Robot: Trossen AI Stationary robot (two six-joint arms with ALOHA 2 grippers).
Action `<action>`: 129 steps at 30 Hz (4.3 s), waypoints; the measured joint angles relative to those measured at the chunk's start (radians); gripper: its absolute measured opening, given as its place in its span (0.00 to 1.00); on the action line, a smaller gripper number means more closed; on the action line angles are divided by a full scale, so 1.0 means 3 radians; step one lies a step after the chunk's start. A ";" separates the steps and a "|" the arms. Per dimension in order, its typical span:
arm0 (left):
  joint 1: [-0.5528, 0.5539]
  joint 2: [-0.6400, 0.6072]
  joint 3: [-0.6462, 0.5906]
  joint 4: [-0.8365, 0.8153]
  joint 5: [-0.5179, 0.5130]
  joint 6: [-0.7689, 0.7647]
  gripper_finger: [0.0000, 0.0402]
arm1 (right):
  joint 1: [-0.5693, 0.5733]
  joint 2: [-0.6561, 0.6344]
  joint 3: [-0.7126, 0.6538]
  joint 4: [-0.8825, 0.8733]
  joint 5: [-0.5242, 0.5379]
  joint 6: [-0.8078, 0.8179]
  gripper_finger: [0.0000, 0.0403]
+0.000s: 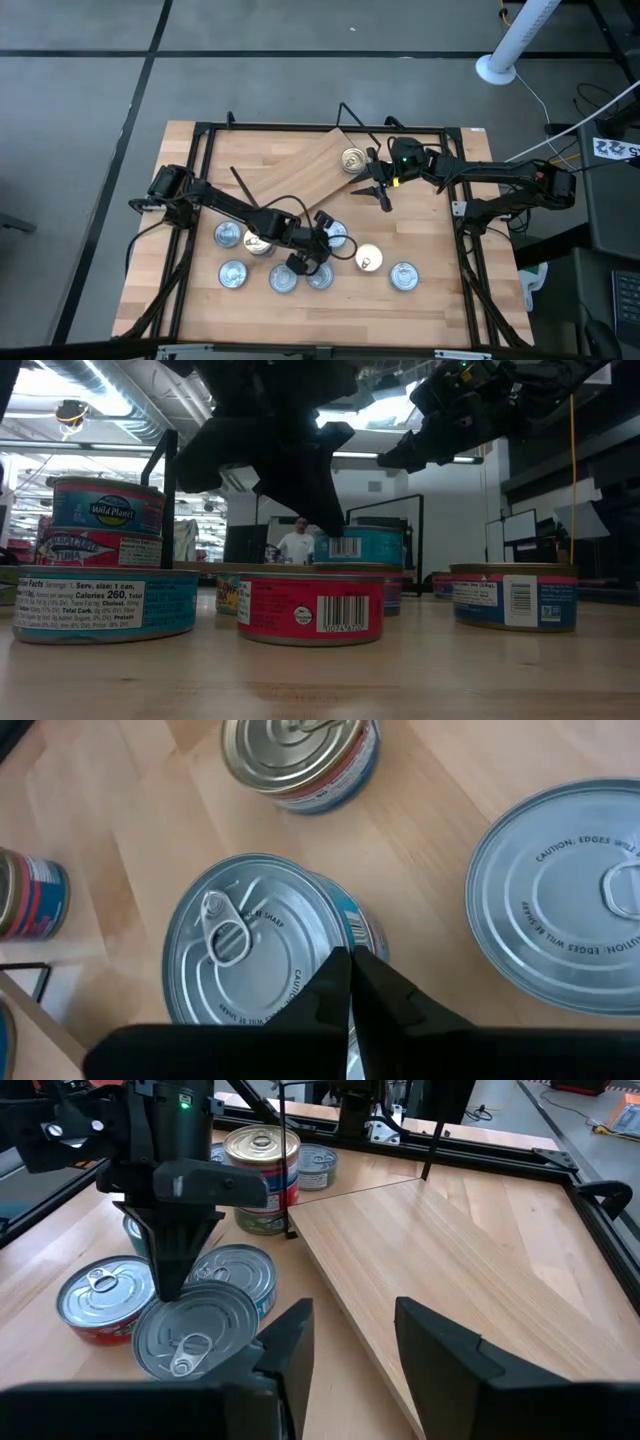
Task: Stack canned seafood by type on shelf
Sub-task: Put the yellow blue tuna can on the shelf, then stack the blue pink tuna can on top of the blue pink tuna can on the shelf
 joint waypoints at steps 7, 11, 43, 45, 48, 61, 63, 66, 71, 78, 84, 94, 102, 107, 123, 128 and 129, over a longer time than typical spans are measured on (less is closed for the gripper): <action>0.0021 0.0001 -0.0001 0.0058 -0.0053 -0.0122 0.00 | -0.0001 0.0000 0.0000 0.0000 0.0000 0.0000 0.35; 0.0048 0.0003 -0.0001 0.0192 -0.0059 -0.0222 0.00 | 0.0000 0.0000 0.0000 0.0000 0.0000 0.0000 0.35; 0.0439 0.0003 0.0056 0.0605 -0.0429 -0.0293 0.00 | -0.0001 0.0000 0.0000 0.0021 0.0000 -0.0027 0.35; 0.0497 0.0003 0.0067 0.0605 -0.0445 -0.0292 0.00 | -0.0001 0.0000 0.0000 0.0027 0.0000 -0.0029 0.35; 0.0587 0.0003 0.0070 0.0591 -0.0446 -0.0292 0.00 | -0.0001 0.0000 0.0000 0.0028 0.0000 -0.0028 0.35; 0.0982 0.0000 0.0070 0.0306 -0.0443 -0.0288 0.00 | -0.0001 0.0000 0.0000 0.0031 0.0000 -0.0032 0.35; 0.1033 0.0000 0.0070 0.0294 -0.0443 -0.0288 0.00 | -0.0001 0.0000 0.0000 0.0031 0.0000 -0.0032 0.35; 0.1105 0.0000 0.0070 0.0298 -0.0443 -0.0288 0.00 | -0.0001 0.0000 0.0000 0.0030 0.0000 -0.0033 0.35; 0.1202 0.0000 0.0070 0.0215 -0.0443 -0.0288 0.00 | -0.0001 0.0000 0.0000 0.0029 0.0000 -0.0033 0.35; 0.1219 0.0000 0.0070 -0.0006 -0.0437 -0.0287 0.00 | -0.0001 0.0000 0.0000 0.0029 0.0000 -0.0033 0.35; 0.1209 0.0000 0.0070 -0.0020 -0.0433 -0.0293 0.02 | -0.0001 0.0000 0.0000 0.0029 0.0000 -0.0033 0.35; 0.1218 0.0000 0.0071 -0.0019 -0.0443 -0.0586 0.17 | -0.0001 0.0000 0.0000 0.0028 0.0000 -0.0033 0.35; 0.1057 -0.0002 0.0181 0.0026 -0.0444 -0.0446 0.26 | -0.0001 0.0000 0.0000 0.0017 0.0000 -0.0033 0.35; 0.0789 -0.0005 0.0341 0.0017 -0.0443 -0.0280 0.27 | -0.0001 0.0000 0.0000 -0.0011 -0.0001 -0.0031 0.35; 0.0038 0.0004 0.0421 -0.0048 0.0008 -0.0702 0.24 | -0.0001 0.0000 0.0000 -0.0187 -0.0001 -0.0027 0.35; -0.0016 0.0006 0.0274 -0.0027 0.0007 -0.0815 0.26 | -0.0001 0.0000 0.0000 -0.0188 -0.0001 -0.0027 0.35; -0.0016 0.0006 0.0247 -0.0035 0.0007 -0.0875 0.27 | -0.0001 0.0000 0.0000 -0.0189 -0.0001 -0.0027 0.35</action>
